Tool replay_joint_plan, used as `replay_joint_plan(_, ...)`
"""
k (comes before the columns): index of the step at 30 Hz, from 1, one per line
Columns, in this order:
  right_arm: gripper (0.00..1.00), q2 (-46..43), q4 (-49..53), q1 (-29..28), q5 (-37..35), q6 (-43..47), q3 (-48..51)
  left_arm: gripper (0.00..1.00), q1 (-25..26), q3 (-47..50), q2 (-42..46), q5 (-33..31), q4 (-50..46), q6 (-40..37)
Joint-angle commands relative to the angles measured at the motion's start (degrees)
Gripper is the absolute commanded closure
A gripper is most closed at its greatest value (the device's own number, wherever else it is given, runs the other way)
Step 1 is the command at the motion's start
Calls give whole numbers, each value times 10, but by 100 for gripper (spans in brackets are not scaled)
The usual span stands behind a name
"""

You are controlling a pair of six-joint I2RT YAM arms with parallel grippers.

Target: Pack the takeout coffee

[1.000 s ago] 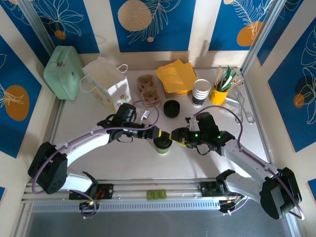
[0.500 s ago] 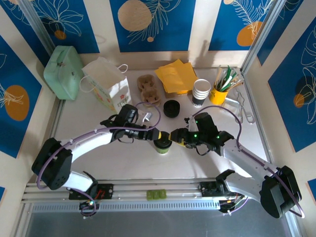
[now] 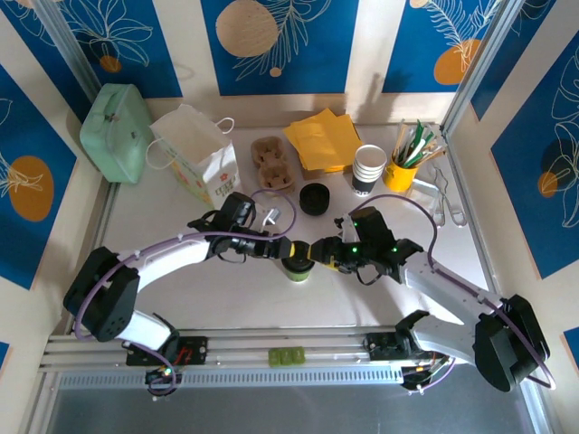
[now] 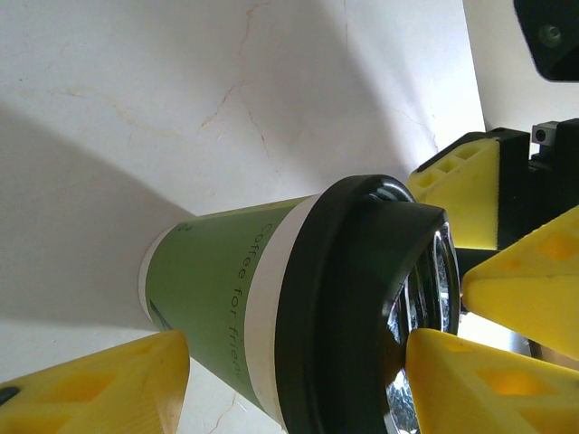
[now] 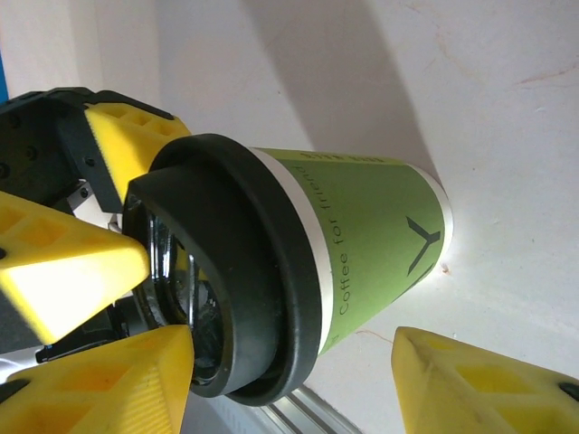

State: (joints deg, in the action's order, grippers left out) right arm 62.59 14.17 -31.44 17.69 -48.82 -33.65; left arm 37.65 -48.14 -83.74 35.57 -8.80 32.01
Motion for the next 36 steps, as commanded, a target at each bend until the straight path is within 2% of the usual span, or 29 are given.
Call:
replay_joint_plan(1,40,6,2,-7,-10,9,-10,36,4,4,2,-8,-24,-16)
replay_joint_plan(14,41,15,36,-17,-51,9,-19,44,-1,9,-19,-23,-32,-20)
replay_joint_plan(22,43,19,116,-28,-135,-4,-34,51,-17,12,-42,-47,-54,-43)
replay_joint_plan(28,43,29,109,-28,-130,-22,-12,53,-15,20,-52,-60,-59,-51)
replay_joint_plan(36,43,21,106,-28,-138,-36,6,53,-11,12,-23,-59,-70,-64)
